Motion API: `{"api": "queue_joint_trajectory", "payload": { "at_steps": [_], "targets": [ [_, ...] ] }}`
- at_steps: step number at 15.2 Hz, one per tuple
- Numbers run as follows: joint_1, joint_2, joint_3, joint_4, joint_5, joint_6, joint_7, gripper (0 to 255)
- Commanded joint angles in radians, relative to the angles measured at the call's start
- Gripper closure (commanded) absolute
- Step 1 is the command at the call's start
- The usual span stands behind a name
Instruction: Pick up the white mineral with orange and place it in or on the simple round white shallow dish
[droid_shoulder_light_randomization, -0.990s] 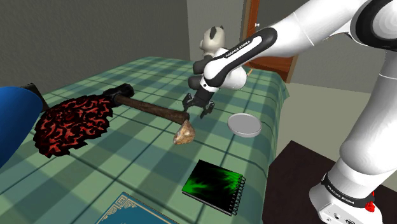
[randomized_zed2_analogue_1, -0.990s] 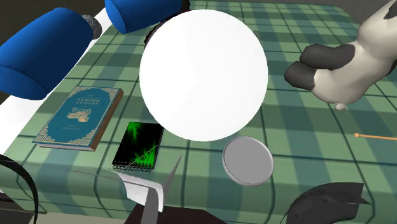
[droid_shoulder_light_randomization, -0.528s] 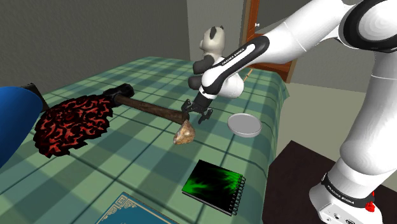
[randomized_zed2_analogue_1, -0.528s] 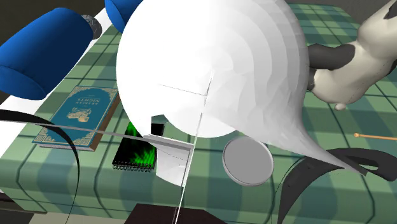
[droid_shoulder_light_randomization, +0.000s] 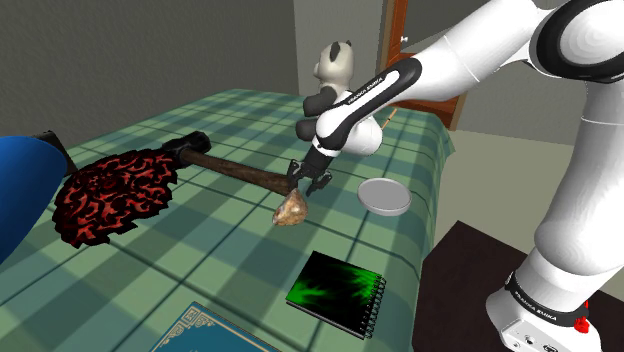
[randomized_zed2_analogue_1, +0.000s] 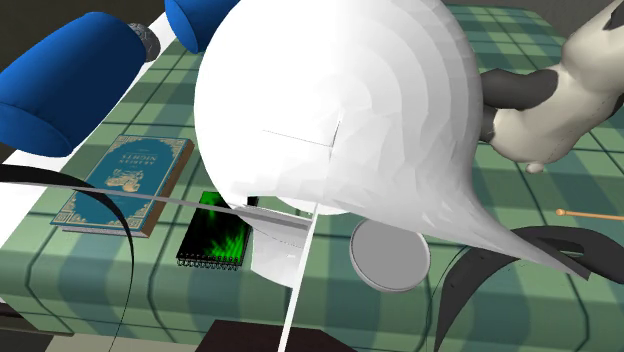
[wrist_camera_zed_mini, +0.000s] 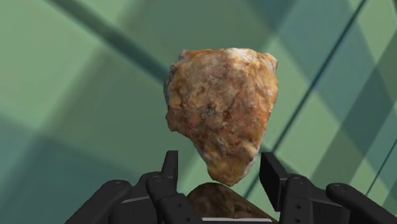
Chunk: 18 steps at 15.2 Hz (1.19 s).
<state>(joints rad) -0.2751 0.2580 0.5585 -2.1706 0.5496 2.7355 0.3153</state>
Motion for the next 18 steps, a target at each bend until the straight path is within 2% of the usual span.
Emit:
{"api": "queue_joint_trajectory", "payload": {
  "at_steps": [1,9,18],
  "targets": [
    [0.0,0.0,0.0,0.0,0.0,0.0,0.0,255],
    [0.0,0.0,0.0,0.0,0.0,0.0,0.0,255],
    [-0.009,-0.091,-0.005,0.026,-0.013,-0.109,0.049,255]
  ]
}}
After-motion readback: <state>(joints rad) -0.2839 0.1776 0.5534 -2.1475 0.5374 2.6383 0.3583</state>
